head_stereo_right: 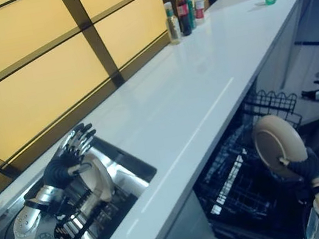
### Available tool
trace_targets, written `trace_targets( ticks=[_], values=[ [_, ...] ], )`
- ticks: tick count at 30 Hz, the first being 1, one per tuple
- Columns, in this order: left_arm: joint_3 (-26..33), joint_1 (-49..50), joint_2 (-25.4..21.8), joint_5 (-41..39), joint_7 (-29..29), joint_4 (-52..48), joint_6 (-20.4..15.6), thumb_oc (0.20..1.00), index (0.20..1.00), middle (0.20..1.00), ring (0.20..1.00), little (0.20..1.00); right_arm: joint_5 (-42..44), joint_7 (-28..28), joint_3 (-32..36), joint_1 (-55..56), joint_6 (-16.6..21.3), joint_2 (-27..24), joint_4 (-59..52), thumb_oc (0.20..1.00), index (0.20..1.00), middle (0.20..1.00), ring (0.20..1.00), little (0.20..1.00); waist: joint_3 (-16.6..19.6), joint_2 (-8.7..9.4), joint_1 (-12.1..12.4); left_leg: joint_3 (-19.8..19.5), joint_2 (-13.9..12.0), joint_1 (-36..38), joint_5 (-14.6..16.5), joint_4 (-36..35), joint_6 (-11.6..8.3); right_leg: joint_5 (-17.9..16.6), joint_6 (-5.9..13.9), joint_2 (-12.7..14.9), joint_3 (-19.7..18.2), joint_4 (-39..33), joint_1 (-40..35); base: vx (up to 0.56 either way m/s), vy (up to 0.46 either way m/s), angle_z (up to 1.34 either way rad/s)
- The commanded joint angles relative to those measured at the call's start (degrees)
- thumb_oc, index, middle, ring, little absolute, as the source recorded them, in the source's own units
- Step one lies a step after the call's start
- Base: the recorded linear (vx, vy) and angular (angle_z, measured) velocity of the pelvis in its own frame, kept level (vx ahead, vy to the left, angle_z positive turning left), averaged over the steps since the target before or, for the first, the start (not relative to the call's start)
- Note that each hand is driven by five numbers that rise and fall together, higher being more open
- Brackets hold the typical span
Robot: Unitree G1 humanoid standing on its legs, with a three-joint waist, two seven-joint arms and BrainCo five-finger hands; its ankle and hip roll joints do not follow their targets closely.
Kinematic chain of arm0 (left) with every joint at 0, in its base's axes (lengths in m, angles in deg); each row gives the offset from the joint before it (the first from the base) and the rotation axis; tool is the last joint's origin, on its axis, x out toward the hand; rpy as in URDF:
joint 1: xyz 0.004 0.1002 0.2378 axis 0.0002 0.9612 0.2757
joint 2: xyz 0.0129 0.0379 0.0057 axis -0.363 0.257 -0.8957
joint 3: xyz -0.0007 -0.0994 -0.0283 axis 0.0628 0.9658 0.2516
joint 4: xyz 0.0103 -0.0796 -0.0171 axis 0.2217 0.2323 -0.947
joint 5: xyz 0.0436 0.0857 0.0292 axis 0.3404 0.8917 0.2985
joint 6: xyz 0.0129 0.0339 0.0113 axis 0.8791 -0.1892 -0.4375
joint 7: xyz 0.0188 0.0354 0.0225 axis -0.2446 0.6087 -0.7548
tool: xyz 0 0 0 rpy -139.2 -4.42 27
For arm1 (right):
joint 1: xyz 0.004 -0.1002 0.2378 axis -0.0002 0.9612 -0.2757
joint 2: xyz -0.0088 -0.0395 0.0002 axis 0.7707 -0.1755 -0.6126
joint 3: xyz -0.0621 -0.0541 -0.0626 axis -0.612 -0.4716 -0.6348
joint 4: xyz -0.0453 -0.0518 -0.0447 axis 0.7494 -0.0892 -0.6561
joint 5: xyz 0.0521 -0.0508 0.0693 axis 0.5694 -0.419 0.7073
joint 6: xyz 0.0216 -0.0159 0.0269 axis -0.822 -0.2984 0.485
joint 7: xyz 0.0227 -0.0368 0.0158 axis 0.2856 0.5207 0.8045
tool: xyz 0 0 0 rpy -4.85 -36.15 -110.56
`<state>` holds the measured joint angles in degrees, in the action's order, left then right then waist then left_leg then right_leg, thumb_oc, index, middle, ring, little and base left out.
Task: Pick up plates and place into dishwasher.
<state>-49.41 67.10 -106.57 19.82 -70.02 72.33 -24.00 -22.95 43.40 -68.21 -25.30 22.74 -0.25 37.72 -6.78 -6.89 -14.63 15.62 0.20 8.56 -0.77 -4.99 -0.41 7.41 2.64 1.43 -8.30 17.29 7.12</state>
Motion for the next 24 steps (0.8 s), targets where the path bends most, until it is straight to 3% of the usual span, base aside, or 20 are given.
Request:
trace_targets(
  ticks=[1, 9, 24],
  values=[
    [4.41, 1.24, -4.29, -3.18, -0.63, -1.33, -3.43, 1.000, 1.000, 1.000, 1.000, 1.000, -1.98, -0.42, 3.53, 1.01, 1.08, -1.35, -0.48, 0.200, 0.200, 0.200, 0.200, 0.200, 1.76, 3.31, 0.42, -0.59, 5.80, 0.99, 14.09, 8.43, 6.05, -13.01, 7.19, 5.71, 1.38, -10.26, 1.14, 0.00, 0.000, 0.00],
    [2.86, 1.55, -4.36, -2.68, -1.52, -2.20, -3.85, 1.000, 1.000, 1.000, 1.000, 1.000, -2.38, 7.34, -0.10, -0.51, 0.20, -3.52, 0.38, 0.200, 0.200, 0.200, 0.200, 0.200, 0.92, 2.83, 1.40, -1.58, 5.93, 0.42, 13.85, 8.92, 5.81, -12.17, 7.12, 6.15, 2.08, -10.12, 0.86, 0.00, -0.002, 0.00],
    [1.15, 3.22, -3.12, -2.63, -1.89, -0.59, -4.89, 1.000, 1.000, 1.000, 1.000, 1.000, -2.18, 17.62, -5.43, -0.61, 3.24, -4.00, 1.74, 0.200, 0.200, 0.200, 0.200, 0.200, 0.16, 4.29, 3.65, -2.72, 5.33, -0.50, 13.40, 10.56, 5.30, -11.55, 7.09, 6.62, 3.35, -9.99, -0.13, 0.04, -0.023, 0.06]
  ],
)
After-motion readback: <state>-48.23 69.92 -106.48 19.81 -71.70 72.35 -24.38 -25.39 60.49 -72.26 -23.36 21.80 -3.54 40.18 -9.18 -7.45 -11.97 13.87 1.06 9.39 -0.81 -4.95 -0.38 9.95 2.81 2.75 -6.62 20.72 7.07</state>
